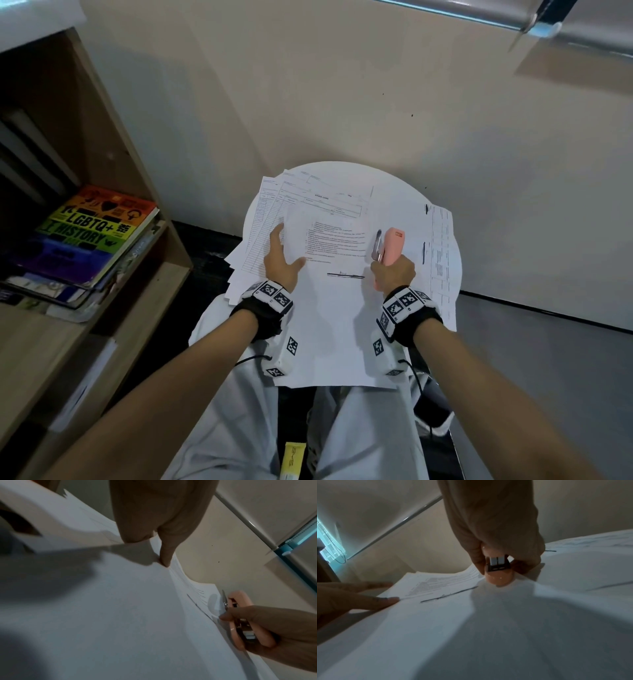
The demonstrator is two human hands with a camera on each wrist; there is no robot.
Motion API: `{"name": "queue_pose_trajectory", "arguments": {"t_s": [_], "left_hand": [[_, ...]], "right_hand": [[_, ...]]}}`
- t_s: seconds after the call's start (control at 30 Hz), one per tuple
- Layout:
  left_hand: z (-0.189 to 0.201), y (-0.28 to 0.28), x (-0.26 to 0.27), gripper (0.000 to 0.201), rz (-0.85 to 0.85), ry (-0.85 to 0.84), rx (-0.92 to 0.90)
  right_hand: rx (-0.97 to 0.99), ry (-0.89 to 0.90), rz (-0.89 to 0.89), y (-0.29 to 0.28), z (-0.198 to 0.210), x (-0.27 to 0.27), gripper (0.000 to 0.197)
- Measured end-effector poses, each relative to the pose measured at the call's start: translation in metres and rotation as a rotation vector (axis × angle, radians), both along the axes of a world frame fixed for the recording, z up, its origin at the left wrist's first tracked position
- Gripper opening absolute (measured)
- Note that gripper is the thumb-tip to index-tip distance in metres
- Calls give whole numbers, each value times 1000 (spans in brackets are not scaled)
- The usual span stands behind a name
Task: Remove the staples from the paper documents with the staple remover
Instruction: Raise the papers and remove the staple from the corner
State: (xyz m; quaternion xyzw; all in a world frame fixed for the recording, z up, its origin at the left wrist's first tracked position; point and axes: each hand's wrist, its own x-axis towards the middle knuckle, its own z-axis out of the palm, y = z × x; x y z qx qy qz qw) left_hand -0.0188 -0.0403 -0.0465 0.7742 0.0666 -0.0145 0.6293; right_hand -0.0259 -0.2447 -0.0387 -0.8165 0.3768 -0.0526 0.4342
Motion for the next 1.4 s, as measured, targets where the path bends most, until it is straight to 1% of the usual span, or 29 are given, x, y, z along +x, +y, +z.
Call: {"name": "queue_pose_trajectory", "arguments": {"t_s": [0.07, 0.23, 0.37, 0.4, 0.47, 0.53, 0.6, 0.67, 0.77, 0.87, 0.93, 1.0, 1.07, 1.1, 1.13, 1.2, 1.23, 1.27, 1.33, 1.4], "left_hand": [[0, 0, -1, 77, -9, -4, 18], [1, 2, 6, 52, -16, 107, 4], [9, 1, 11, 37, -50, 196, -192], [12, 0, 12, 34, -64, 199, -216], [17, -2, 13, 33, -58, 167, -198], [21, -3, 13, 35, -43, 102, -192], [30, -3, 11, 34, -70, 55, -236], [46, -2, 8, 31, -76, -13, -268], [76, 0, 9, 26, -17, -217, -287], [119, -4, 9, 27, 31, -440, -303], [147, -6, 11, 38, 78, -609, -273], [166, -7, 14, 45, 72, -729, -261], [172, -5, 17, 45, 20, -784, -273], [172, -4, 17, 46, -7, -795, -274], [170, -2, 17, 50, -35, -792, -270], [161, 0, 17, 61, -80, -730, -274], [156, 0, 16, 66, -86, -688, -288], [152, 0, 16, 66, -89, -650, -302], [149, -1, 16, 57, -103, -588, -313], [152, -5, 17, 41, -107, -536, -302]], "right_hand": [[-1, 7, 10, -3, 0, -2, 29], [26, -33, 6, -11, -5, -7, 26], [84, -45, -10, -15, -9, -7, 26], [103, -43, -5, -15, -8, -8, 26], [165, -60, 8, -17, -8, -9, 21], [287, -124, 15, -19, -3, -12, 13], [399, -185, 42, -21, 11, -15, 13], [474, -253, 113, -24, 29, -19, 12], [526, -409, 199, -21, 70, -25, 15], [471, -636, 207, -13, 118, -28, 23], [389, -770, 214, -8, 142, -28, 23], [328, -841, 235, -6, 155, -27, 23], [305, -867, 244, -6, 155, -26, 19], [303, -870, 254, -7, 154, -27, 24], [303, -863, 281, -8, 152, -28, 33], [310, -846, 342, -9, 145, -31, 43], [317, -832, 362, -9, 142, -32, 44], [325, -820, 376, -8, 140, -33, 39], [343, -816, 371, -7, 138, -33, 32], [382, -821, 361, -8, 139, -30, 36]]}}
